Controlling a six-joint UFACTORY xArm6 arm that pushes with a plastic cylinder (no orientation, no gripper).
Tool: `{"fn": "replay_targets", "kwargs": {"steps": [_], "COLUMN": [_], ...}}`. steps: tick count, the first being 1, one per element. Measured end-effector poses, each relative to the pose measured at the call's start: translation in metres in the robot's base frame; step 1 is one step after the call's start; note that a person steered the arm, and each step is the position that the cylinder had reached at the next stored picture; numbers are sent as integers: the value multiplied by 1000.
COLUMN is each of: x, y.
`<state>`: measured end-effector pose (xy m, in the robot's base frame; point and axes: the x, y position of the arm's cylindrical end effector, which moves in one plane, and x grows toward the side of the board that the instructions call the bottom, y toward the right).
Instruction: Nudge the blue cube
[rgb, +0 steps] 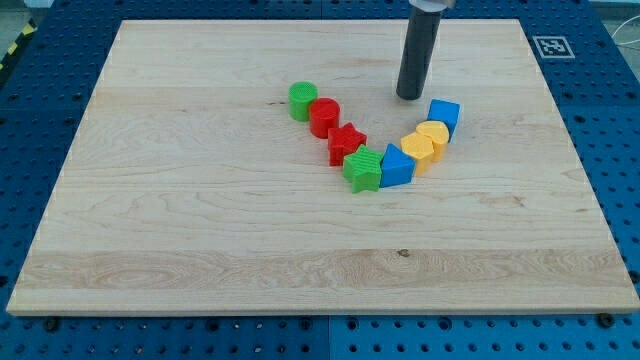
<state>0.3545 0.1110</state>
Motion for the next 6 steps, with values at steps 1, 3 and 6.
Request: {"fn": "replay_targets", "kwargs": {"steps": [1,3,6], "x": [21,27,46], "y": [0,0,16]}}
